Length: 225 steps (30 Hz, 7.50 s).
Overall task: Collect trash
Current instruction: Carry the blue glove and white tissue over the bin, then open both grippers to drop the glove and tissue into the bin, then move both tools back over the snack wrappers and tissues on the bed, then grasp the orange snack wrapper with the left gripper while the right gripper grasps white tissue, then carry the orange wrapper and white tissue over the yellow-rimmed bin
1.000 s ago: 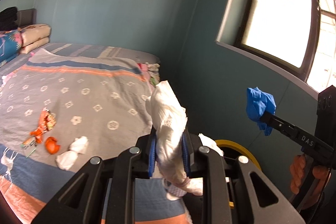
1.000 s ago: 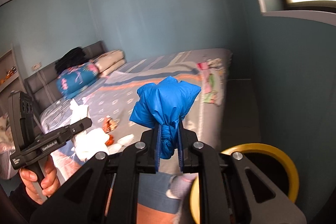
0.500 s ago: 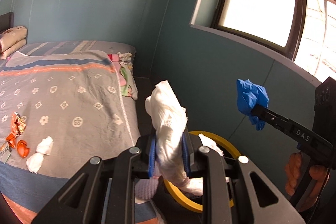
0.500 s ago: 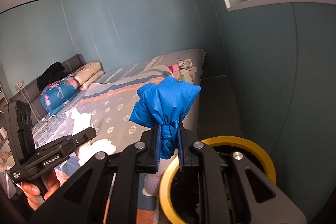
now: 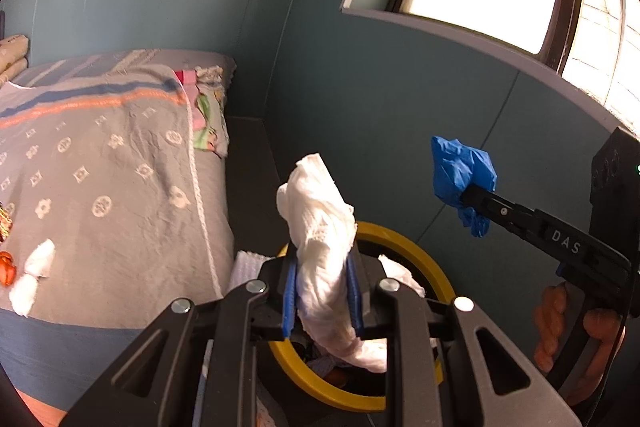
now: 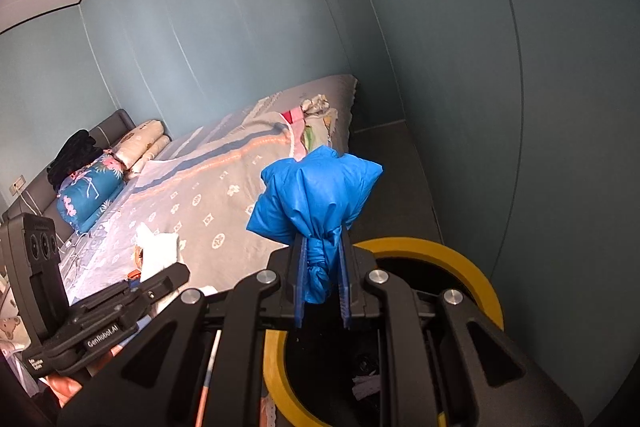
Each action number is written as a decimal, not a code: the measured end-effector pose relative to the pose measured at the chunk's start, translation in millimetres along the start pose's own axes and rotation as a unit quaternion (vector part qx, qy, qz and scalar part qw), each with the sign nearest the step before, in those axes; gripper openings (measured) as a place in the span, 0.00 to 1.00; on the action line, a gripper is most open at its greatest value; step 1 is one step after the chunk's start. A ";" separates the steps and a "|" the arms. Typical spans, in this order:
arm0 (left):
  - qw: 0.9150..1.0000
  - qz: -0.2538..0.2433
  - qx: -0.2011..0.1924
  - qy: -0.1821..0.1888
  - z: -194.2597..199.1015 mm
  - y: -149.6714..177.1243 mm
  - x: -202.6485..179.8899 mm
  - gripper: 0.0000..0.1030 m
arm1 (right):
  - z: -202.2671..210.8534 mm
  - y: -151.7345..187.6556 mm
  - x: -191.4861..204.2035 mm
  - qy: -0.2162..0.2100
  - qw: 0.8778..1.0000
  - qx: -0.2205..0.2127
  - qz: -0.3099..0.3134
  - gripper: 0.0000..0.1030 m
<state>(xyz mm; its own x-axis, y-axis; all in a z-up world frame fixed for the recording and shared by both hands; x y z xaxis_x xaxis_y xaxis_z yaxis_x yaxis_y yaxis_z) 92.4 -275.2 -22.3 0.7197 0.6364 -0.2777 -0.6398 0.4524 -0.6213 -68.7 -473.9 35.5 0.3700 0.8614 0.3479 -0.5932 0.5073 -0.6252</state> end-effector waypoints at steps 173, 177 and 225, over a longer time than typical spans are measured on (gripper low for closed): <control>0.966 0.114 -0.142 -0.185 212.1 37.1 129.4 0.22 | -83.5 46.5 218.7 -0.124 0.965 0.108 0.204 0.15; 0.971 0.094 -0.137 -0.174 201.8 28.8 105.1 0.22 | -70.3 39.3 189.5 -0.113 0.972 0.091 0.184 0.15; 0.998 0.003 0.061 -0.017 -48.9 -2.5 -7.5 0.23 | -56.8 11.9 -9.0 0.035 0.998 0.055 0.011 0.16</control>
<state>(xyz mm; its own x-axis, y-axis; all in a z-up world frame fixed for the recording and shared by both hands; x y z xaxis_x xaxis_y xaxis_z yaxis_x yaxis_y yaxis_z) 101.8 -311.6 -54.6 0.7075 0.6591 -0.2549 -0.6736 0.5200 -0.5252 -38.4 -477.0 -14.7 0.4030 0.8701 0.2837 -0.6745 0.4919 -0.5505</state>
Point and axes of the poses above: each gripper's, at about its wrist camera, not at the fingertips, and z roughly against the way its jaws point, x to its left, y to its underside, the point moved 1 cm from there along -z, roughly the way its jaws point, and after that the axes turned 14 degrees about x, right-handed, at the moved point
